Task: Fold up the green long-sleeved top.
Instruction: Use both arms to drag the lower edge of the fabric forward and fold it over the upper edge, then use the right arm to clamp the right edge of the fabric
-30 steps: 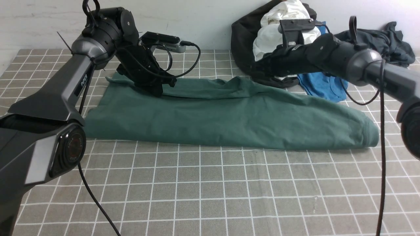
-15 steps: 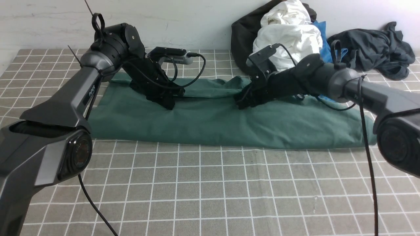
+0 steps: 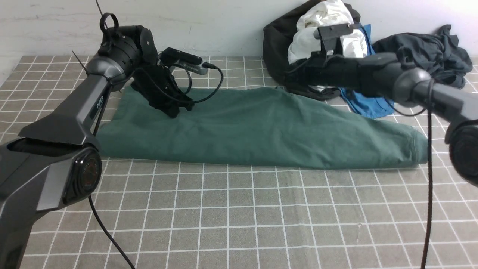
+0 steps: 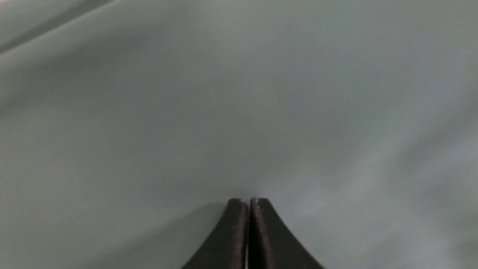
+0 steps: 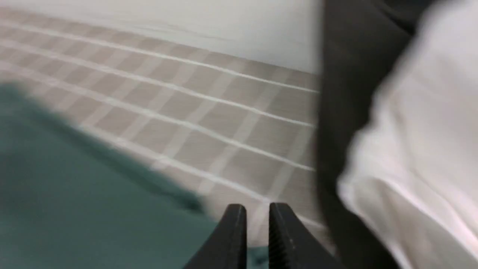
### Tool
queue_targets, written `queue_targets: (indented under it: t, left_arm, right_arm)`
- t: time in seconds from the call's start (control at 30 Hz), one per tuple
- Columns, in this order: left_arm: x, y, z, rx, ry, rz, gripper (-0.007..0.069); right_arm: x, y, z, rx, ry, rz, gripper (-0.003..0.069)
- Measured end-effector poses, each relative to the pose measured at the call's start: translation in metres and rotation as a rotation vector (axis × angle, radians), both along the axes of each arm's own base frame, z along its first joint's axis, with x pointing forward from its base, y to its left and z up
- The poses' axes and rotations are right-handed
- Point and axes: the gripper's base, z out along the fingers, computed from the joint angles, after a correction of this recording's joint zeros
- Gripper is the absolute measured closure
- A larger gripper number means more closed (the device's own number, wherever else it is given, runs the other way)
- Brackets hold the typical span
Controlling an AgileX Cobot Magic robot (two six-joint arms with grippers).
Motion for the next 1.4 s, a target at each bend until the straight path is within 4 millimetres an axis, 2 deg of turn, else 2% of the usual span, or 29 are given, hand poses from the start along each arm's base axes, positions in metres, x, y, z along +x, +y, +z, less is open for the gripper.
queue_targets:
  t: [0.03,0.1,0.13,0.2,0.23,0.3,0.33,0.4,0.5,0.57,0.6,0.63,0.77,0.87,0.9,0.93,1.0,1.07,1.1,1.13,1.27,1.33,1.4]
  left_arm:
    - [0.0,0.002,0.002,0.005,-0.002,0.002,0.0631]
    - [-0.003,0.022,0.034,0.015,-0.044,0.063,0.0631]
    - [-0.003,0.024,0.037,0.011,-0.048,0.069,0.0631]
    - [-0.016,0.044,0.097,-0.069,-0.129,0.141,0.0631]
    - [-0.017,0.046,0.101,-0.076,-0.135,0.145,0.0631]
    - [-0.037,0.058,0.155,-0.14,-0.213,0.165,0.0631]
    - [-0.055,0.06,0.191,-0.167,-0.266,0.164,0.0631]
    - [-0.075,0.06,0.22,-0.176,-0.304,0.159,0.0631]
    - [-0.12,0.059,0.268,-0.18,-0.362,0.147,0.0631]
    - [-0.159,0.059,0.286,-0.163,-0.358,0.12,0.0631]
    - [-0.163,0.059,0.287,-0.161,-0.358,0.117,0.0631]
    - [-0.197,0.059,0.292,-0.142,-0.34,0.091,0.0631]
    - [-0.259,0.06,0.28,-0.114,-0.294,0.065,0.0631]
    - [-0.304,0.063,0.257,-0.117,-0.366,0.103,0.0631]
    - [-0.317,0.063,0.247,-0.119,-0.389,0.115,0.0631]
    - [-0.319,0.063,0.245,-0.121,-0.393,0.12,0.0631]
    - [-0.353,0.065,0.215,-0.139,-0.412,0.162,0.0631]
    - [-0.371,0.065,0.196,-0.147,-0.391,0.185,0.0631]
    - [-0.373,0.065,0.193,-0.146,-0.388,0.185,0.0631]
    - [-0.385,0.065,0.177,-0.147,-0.363,0.197,0.0631]
    - [-0.398,0.065,0.15,-0.145,-0.302,0.21,0.0631]
    - [-0.399,0.065,0.142,-0.144,-0.277,0.216,0.0631]
    - [-0.397,0.066,0.139,-0.142,-0.264,0.217,0.0631]
  right_arm:
    - [-0.001,0.0,-0.001,-0.003,0.012,0.008,0.0571]
    - [-0.018,-0.012,0.035,-0.072,0.118,0.063,0.0569]
    - [-0.02,-0.013,0.037,-0.081,0.13,0.064,0.0569]
    - [-0.039,-0.038,0.054,-0.243,0.331,0.006,0.0566]
    - [-0.041,-0.04,0.055,-0.255,0.348,-0.002,0.0566]
    - [-0.054,-0.063,0.052,-0.415,0.538,-0.117,0.056]
    - [-0.056,-0.078,0.048,-0.484,0.602,-0.196,0.055]
    - [-0.057,-0.091,0.042,-0.516,0.649,-0.266,0.0529]
    - [-0.059,-0.115,0.03,-0.517,0.719,-0.355,0.0456]
    - [-0.061,-0.131,0.022,-0.5,0.764,-0.406,0.037]
    - [-0.061,-0.132,0.021,-0.5,0.767,-0.408,0.0362]
    - [-0.064,-0.142,0.015,-0.485,0.802,-0.442,0.0286]
    - [-0.071,-0.158,0.0,-0.476,0.868,-0.473,0.0159]
    - [-0.076,-0.167,-0.011,-0.456,0.918,-0.482,0.009]
    - [-0.078,-0.168,-0.014,-0.45,0.935,-0.484,0.0083]
    - [-0.079,-0.169,-0.016,-0.448,0.94,-0.485,0.0082]
    - [-0.083,-0.173,-0.023,-0.425,0.974,-0.499,0.0076]
    - [-0.084,-0.175,-0.027,-0.401,0.988,-0.505,0.0075]
    - [-0.084,-0.175,-0.027,-0.397,0.988,-0.505,0.0075]
    - [-0.084,-0.176,-0.032,-0.365,1.005,-0.509,0.0076]
    - [-0.082,-0.176,-0.043,-0.316,1.038,-0.49,0.0143]
    - [-0.082,-0.177,-0.044,-0.3,1.039,-0.474,0.0228]
    - [-0.081,-0.176,-0.044,-0.28,1.039,-0.463,0.0344]
